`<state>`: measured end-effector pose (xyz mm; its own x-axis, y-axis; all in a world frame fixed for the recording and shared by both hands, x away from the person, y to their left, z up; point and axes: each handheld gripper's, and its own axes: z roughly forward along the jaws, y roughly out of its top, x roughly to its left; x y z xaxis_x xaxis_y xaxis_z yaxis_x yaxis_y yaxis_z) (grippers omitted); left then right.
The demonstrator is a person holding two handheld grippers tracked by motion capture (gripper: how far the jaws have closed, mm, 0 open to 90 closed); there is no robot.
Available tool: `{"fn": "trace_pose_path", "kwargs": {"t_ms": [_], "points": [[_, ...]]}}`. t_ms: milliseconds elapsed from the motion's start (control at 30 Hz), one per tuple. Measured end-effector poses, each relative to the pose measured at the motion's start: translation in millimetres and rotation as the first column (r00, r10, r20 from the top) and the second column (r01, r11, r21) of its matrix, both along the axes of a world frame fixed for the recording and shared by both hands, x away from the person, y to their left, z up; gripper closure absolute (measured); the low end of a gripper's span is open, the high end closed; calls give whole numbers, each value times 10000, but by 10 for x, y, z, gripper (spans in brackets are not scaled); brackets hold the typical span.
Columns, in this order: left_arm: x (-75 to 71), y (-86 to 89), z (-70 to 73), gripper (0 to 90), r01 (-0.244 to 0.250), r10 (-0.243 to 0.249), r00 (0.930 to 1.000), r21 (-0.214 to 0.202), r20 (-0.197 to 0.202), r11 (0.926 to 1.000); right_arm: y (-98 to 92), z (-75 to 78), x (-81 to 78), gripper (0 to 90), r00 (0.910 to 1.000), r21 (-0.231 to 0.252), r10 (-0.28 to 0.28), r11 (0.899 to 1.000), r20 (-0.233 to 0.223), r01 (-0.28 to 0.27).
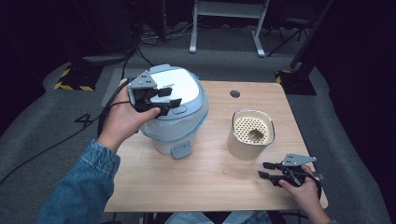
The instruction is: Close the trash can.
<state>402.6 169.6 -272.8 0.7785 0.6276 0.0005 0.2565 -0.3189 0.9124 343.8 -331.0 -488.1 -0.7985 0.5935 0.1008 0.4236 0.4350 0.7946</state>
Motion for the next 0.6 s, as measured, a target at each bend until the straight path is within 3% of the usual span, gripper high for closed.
{"fn": "trace_pose_path", "kwargs": {"t_ms": [100,233,367,600], "points": [[-148,66,27,393,-186,181,9993,170,317,9997,-18,74,35,450,9998,86,-203,9998,41,203],[-370,144,39,365,-354,339,9985,346,433,9988,-74,154,66,399,9991,148,-409,9991,104,407],[-578,224,19,346,-566,559,9983,366,189,9977,-151,201,87,387,9985,267,-525,9983,146,521],[-867,373,-131,327,-896,890,9959,350,166,9954,-240,234,120,373,9969,186,-751,9970,214,747]]}}
